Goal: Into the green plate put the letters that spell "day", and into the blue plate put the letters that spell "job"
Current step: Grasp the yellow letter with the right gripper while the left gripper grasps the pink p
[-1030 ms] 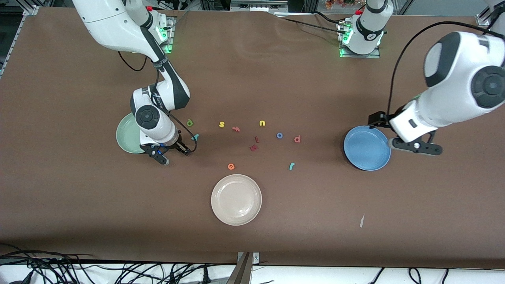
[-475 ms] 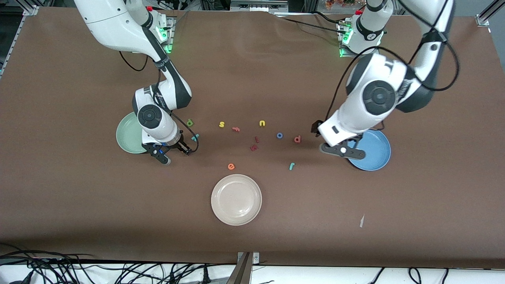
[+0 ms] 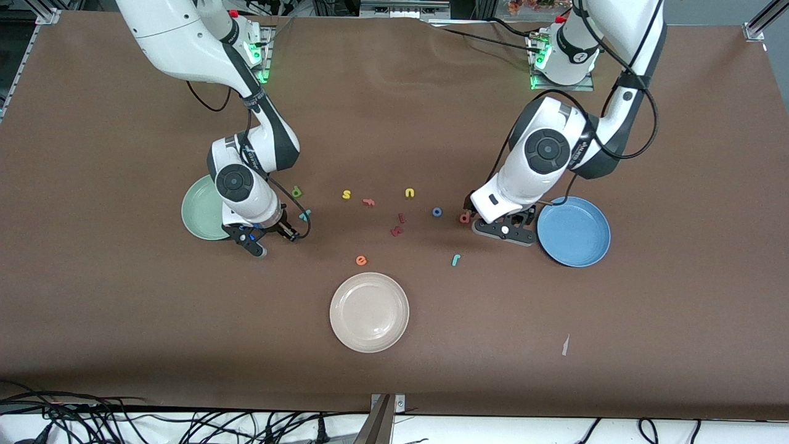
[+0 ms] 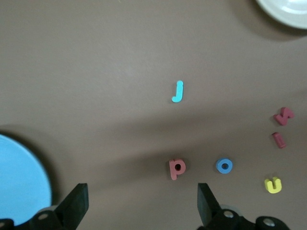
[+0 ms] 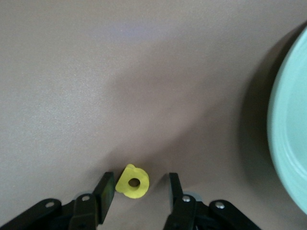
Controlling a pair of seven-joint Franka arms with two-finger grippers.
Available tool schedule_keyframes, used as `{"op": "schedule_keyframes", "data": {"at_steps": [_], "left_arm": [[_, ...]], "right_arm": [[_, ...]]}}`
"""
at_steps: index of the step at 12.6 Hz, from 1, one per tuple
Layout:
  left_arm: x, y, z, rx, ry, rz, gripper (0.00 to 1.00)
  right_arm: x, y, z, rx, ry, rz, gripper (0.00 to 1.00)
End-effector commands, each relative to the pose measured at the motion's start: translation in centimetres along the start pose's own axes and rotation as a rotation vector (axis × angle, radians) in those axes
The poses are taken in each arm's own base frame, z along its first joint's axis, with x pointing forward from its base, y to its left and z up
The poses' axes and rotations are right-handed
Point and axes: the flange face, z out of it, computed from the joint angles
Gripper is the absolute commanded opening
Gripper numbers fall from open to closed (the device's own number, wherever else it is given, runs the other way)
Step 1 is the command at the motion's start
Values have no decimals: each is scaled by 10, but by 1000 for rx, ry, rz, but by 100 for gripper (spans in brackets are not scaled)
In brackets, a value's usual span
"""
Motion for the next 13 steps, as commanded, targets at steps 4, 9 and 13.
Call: {"op": "schedule_keyframes", "data": {"at_steps": [4, 9, 13], "left_arm": [[-6, 23, 65, 46, 21, 14, 100], [-9, 39, 100, 111, 24, 24, 98], [-17, 54, 115, 95, -7, 34, 92]], "right_arm": [[-1, -4, 3, 10, 1, -9, 8], [5, -10, -24, 3, 3, -55, 0], [26, 13, -84, -90, -48, -117, 0]]}}
